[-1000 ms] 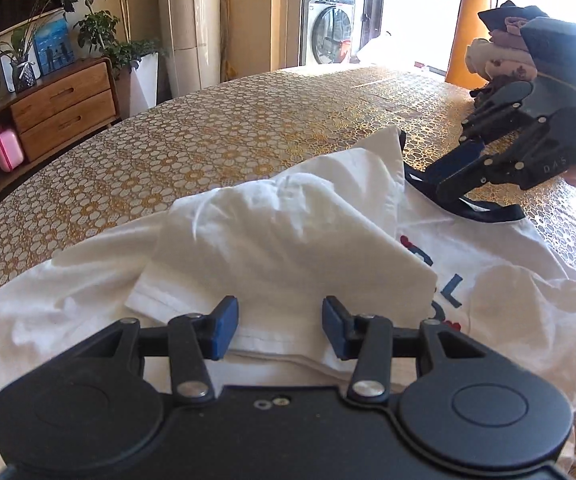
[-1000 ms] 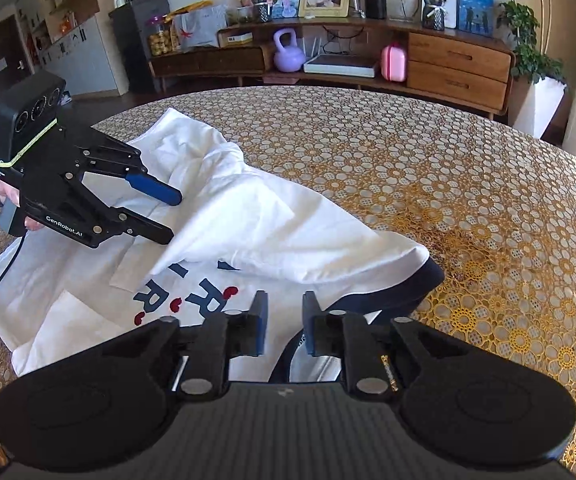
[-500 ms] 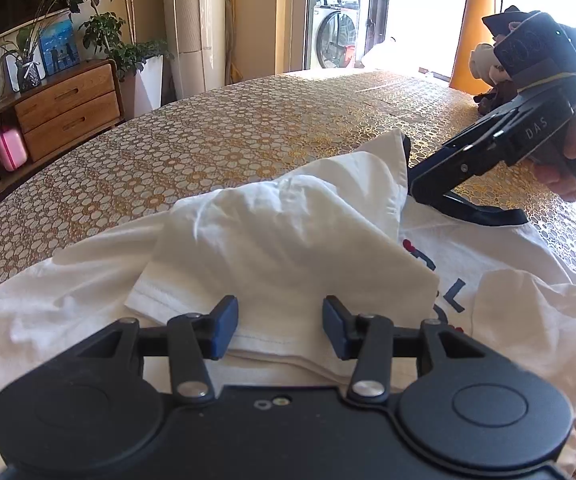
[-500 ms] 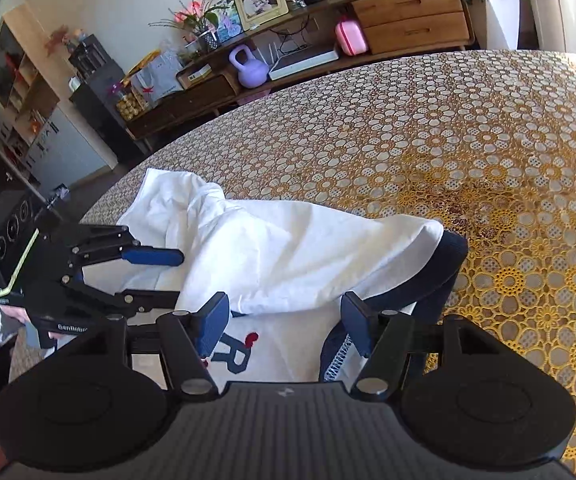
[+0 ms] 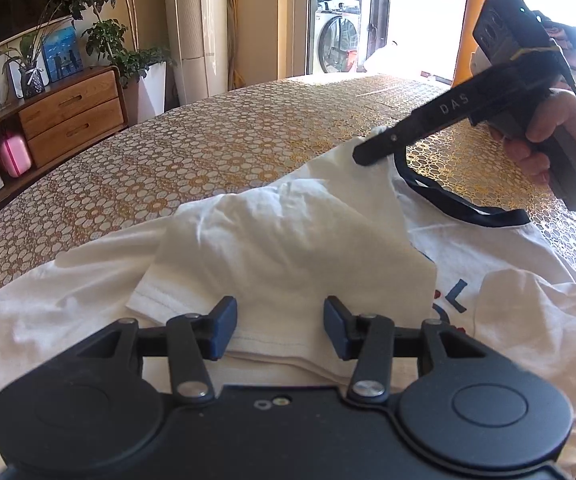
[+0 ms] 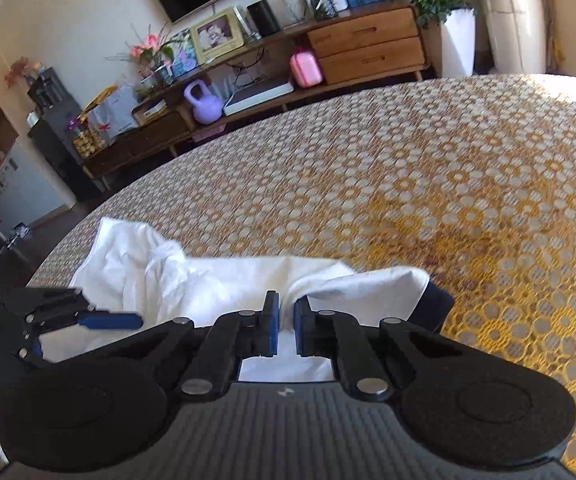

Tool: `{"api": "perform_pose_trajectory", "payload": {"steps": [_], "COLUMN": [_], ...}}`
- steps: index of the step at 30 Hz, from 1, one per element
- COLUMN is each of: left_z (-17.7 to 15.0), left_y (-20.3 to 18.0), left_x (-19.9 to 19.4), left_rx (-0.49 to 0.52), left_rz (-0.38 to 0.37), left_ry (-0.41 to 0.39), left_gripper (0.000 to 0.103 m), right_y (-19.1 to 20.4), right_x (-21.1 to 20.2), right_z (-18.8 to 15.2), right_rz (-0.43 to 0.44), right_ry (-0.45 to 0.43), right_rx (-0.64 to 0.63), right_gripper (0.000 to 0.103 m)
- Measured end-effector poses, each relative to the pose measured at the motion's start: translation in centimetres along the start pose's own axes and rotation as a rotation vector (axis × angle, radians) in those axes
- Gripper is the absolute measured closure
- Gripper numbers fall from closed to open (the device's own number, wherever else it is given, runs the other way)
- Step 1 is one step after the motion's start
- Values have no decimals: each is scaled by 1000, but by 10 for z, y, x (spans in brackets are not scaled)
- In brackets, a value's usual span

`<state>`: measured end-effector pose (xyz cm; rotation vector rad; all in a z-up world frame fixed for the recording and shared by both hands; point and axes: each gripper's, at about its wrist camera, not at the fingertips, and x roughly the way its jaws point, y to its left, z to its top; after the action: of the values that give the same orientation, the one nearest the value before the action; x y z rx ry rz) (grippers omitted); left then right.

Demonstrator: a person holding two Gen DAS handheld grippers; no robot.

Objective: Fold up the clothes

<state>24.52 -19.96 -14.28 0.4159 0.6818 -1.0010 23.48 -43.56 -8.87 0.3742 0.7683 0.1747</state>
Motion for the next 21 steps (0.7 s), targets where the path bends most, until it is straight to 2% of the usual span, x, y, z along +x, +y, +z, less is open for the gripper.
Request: {"api": "perform_pose_trajectory", "payload": {"steps": [7, 10, 13, 15, 17, 18, 19, 21], "left_z": [7, 7, 4, 3, 2, 2, 1, 1], "left_y": [-5, -8, -8, -6, -6, -7, -8, -8], "left_x": [5, 8, 8, 8, 9, 9, 9, 9], "left_rx": [-19, -9, -10, -15, -13, -11, -12, -15], "left_rz": [9, 3, -1, -6, -6, -4, -3, -2], "left_ry": [-20, -13, -21, -27, -32, -35, -37, -40], "left_gripper": [0, 0, 0, 0, 0, 0, 0, 0], "right_y": [-41, -51, -54, -54, -51, -47, -43, -36], "right_x": [36, 42, 30, 19, 11, 8, 7, 10], "right_z": [36, 31, 22, 16, 10, 7, 4, 1], "right_rz": [-71, -31, 30, 66, 87, 93, 103, 111], "right_ry": [-25, 4, 3, 1, 6, 11, 14, 25], "right_rx": [43, 91, 114, 130, 137, 132, 117, 88], "right_gripper": [96, 96, 94, 83, 57, 48, 43, 43]}}
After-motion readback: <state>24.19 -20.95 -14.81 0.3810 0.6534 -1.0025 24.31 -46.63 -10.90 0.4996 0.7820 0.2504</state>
